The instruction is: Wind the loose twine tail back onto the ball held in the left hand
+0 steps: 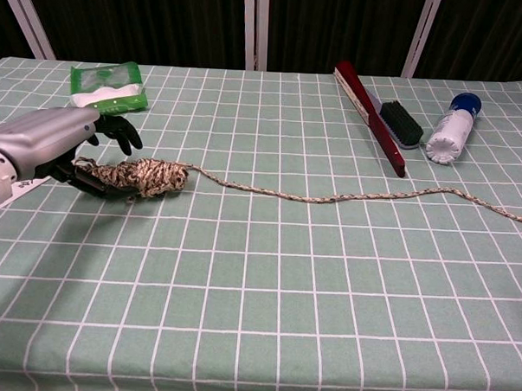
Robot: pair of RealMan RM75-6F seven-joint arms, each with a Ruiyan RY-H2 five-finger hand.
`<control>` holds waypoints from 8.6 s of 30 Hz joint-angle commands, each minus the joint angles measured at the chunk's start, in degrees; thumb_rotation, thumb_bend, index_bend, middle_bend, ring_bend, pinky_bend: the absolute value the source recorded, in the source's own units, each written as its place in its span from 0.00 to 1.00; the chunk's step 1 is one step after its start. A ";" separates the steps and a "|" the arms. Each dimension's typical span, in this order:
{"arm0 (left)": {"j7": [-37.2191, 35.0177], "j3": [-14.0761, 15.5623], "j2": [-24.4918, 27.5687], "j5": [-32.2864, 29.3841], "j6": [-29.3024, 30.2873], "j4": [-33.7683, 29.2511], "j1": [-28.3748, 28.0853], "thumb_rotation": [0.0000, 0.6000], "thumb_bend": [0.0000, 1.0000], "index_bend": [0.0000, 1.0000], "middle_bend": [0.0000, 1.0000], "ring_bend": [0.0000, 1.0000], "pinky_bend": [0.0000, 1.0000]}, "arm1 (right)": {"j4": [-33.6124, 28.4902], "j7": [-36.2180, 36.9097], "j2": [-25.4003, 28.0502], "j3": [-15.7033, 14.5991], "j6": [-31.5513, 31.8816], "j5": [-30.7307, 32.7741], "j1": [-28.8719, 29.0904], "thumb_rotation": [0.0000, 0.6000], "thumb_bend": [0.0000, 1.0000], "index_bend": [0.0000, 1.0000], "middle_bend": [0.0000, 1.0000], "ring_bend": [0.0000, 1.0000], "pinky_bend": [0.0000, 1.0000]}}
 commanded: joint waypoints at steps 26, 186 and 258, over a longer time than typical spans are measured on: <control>0.26 -0.08 -0.95 -0.13 -1.31 3.10 -1.17 1.00 0.25 0.47 0.45 0.36 0.50 | 2.21 2.08 -1.45 0.79 1.54 -0.74 -0.30 1.00 0.37 0.00 0.00 0.00 0.00; -13.70 -9.51 -7.89 2.86 7.41 -9.27 -14.41 1.00 0.43 0.76 0.74 0.64 0.76 | -27.91 -35.92 -7.11 29.20 -32.45 23.60 48.42 1.00 0.48 0.90 0.19 0.00 0.00; -57.83 -18.55 0.50 -11.76 5.96 -16.47 -5.31 1.00 0.43 0.76 0.75 0.65 0.78 | -21.43 -26.49 -2.67 2.57 -17.35 -9.76 36.37 1.00 0.49 0.98 0.20 0.00 0.00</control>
